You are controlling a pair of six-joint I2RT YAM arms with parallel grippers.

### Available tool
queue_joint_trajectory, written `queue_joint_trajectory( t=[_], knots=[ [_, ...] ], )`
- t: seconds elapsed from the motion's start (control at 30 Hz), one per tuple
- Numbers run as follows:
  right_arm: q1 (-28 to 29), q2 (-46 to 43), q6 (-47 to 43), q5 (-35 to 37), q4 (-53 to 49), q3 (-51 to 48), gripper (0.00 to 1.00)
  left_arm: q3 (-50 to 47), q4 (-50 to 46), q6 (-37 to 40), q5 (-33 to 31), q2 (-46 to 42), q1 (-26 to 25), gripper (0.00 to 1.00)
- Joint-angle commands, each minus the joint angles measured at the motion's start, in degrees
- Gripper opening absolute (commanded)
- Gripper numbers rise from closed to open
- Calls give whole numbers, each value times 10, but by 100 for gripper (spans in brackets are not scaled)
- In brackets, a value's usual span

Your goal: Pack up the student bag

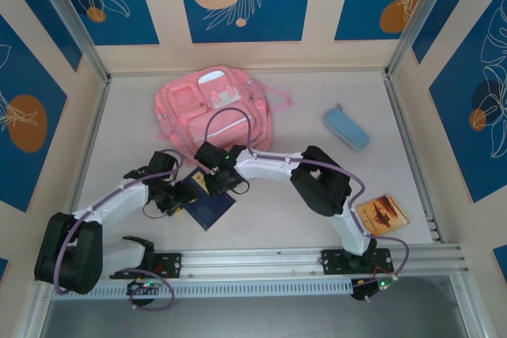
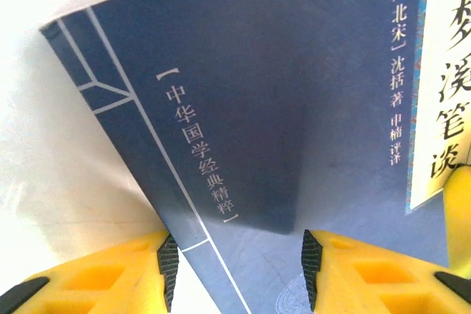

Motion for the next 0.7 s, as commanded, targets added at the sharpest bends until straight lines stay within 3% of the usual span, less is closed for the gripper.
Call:
queue_joint_trajectory(
  t=[0.0,0.67],
  knots=[
    [-2,21,1,-39,-7,-9,36,-5,19,0,31,8,4,49],
    [-15,9,9,-98,8,-30,32,67,27,-46,134,-75,3,46]
  ],
)
